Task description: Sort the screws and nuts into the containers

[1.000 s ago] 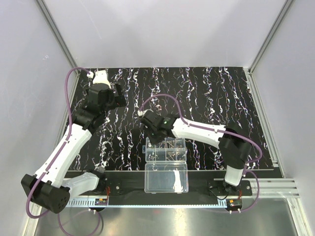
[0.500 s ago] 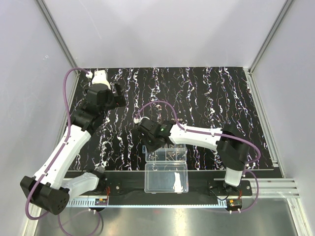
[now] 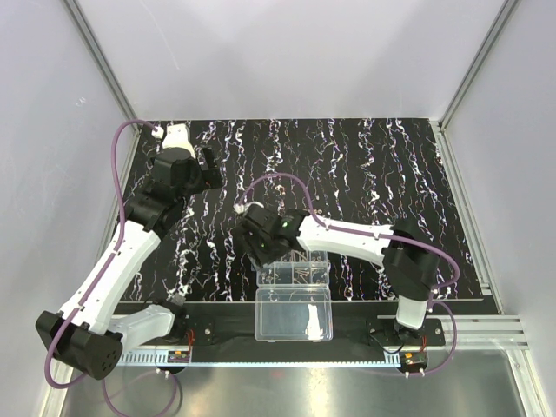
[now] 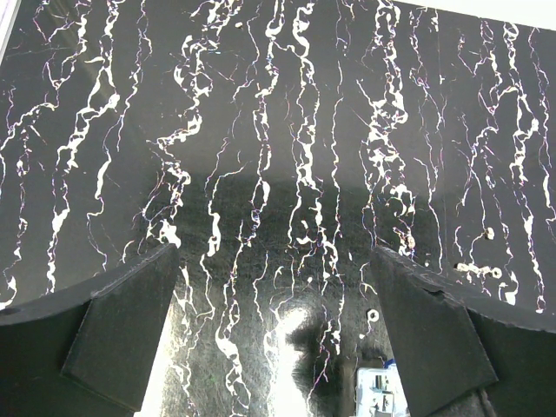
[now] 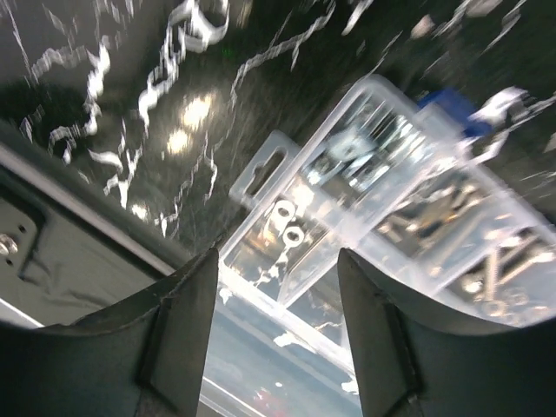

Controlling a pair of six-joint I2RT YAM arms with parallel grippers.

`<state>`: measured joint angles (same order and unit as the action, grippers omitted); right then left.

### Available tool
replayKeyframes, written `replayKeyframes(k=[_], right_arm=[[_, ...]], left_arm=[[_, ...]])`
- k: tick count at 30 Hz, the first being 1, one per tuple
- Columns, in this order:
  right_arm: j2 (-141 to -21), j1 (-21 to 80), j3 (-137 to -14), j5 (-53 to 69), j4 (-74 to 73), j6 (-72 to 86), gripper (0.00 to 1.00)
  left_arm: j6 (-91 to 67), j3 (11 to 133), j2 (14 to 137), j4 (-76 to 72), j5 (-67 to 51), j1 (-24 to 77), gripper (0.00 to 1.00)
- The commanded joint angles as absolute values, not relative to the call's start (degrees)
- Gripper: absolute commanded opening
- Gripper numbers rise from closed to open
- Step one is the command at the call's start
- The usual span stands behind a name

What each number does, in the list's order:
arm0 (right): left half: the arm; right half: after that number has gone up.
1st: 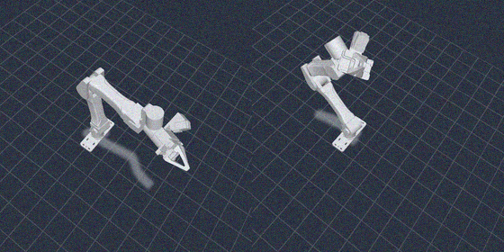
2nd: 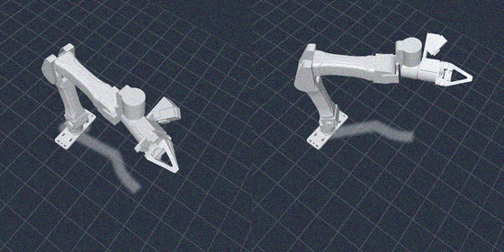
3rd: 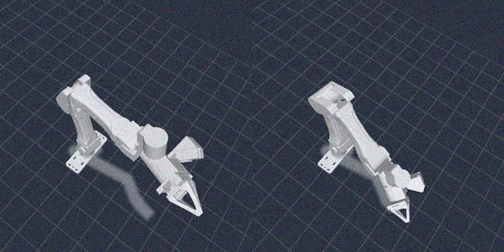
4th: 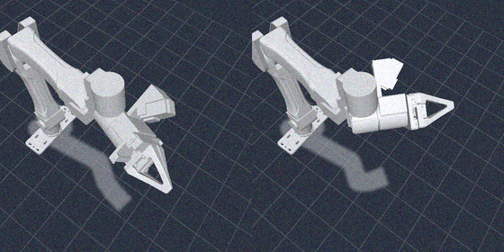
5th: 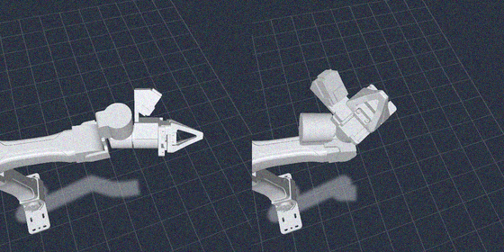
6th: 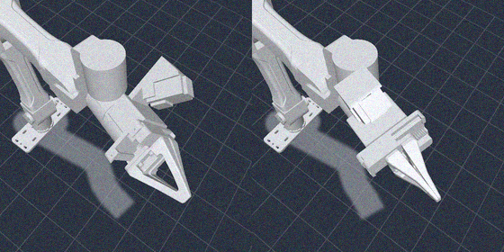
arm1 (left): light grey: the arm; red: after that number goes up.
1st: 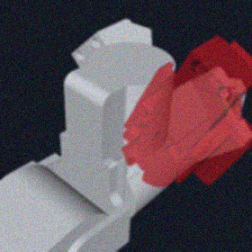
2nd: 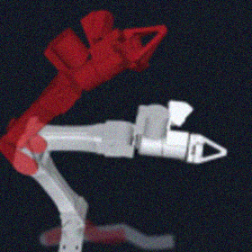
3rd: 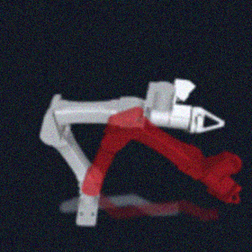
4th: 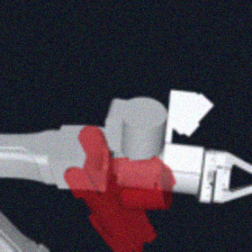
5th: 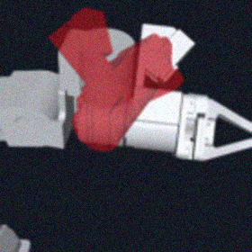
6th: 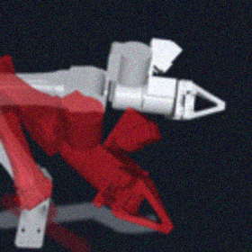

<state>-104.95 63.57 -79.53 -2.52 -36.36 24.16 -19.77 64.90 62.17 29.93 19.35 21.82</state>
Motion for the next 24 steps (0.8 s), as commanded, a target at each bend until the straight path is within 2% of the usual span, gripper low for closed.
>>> replayKeyframes(k=[1, 6, 9, 18, 24], right_arm=[[-100.99, 60.13, -84.99, -7.38, -38.32, 22.94, 0.64], [-103.78, 47.92, -88.76, -9.66, -37.18, 21.46, 0.64], [-106.95, 46.59, -92.35, -13.44, -35.34, 18.11, 0.64], [-122.59, 41.05, -103.26, -12.83, -35.59, 18.54, 0.58], [-125.33, 40.69, -103.45, -12.30, -34.80, 17.67, 0.56]], left_arm=[[-20.39, 66.89, 60.82, 27.33, 18.72, 21.62, 0.99], [-19.95, 66.71, 62.22, 27.33, 20.65, 21.71, 0.99], [-19.86, 67.06, 63.45, 27.77, 20.57, 21.62, 0.99], [-19.69, 67.06, 64.86, 27.86, 20.30, 21.71, 0.99], [-19.51, 67.06, 65.21, 27.86, 20.39, 21.71, 0.99]])
